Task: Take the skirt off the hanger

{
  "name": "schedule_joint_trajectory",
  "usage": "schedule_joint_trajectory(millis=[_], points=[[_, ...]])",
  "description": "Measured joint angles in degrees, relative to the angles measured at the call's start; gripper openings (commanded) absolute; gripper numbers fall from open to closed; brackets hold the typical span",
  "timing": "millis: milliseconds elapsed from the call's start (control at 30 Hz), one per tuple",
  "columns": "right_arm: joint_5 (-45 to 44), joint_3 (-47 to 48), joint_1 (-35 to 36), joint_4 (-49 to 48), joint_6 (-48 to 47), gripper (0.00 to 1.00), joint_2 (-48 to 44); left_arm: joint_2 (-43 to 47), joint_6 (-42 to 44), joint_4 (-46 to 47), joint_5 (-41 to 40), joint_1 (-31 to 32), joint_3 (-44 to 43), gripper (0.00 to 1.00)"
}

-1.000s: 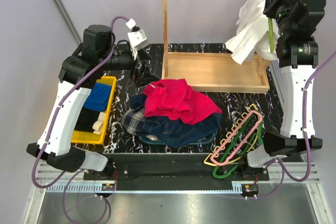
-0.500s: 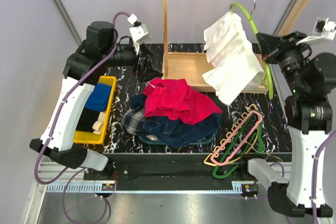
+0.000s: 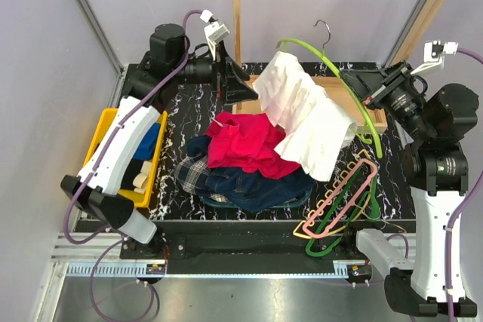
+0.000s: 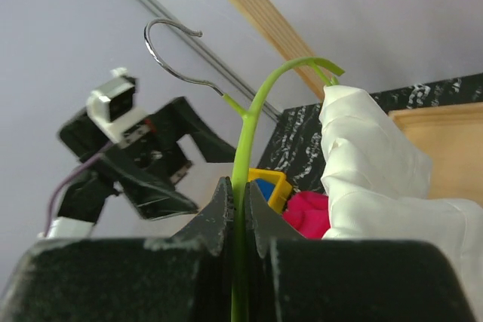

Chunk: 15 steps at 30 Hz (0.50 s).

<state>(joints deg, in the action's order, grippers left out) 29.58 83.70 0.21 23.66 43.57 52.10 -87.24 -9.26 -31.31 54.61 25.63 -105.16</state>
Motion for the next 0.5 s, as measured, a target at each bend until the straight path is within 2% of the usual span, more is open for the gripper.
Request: schedule_joint_trajectory(millis=[167, 367, 500], points=[[3.8, 6.8, 0.0, -2.0, 3.0, 0.00, 3.0, -4.6, -7.2, 8.8, 1.5, -3.4, 1.3, 0.99], [7.7, 11.9, 0.0, -4.2, 6.3, 0.00, 2.8, -7.9, -9.0, 15.1, 0.9, -9.2, -0.5, 0.99], [9.4, 13.3, 0.0, -4.7, 8.2, 0.00, 2.6, -9.4, -8.6, 16.1, 0.4, -10.4, -3.4, 0.99]])
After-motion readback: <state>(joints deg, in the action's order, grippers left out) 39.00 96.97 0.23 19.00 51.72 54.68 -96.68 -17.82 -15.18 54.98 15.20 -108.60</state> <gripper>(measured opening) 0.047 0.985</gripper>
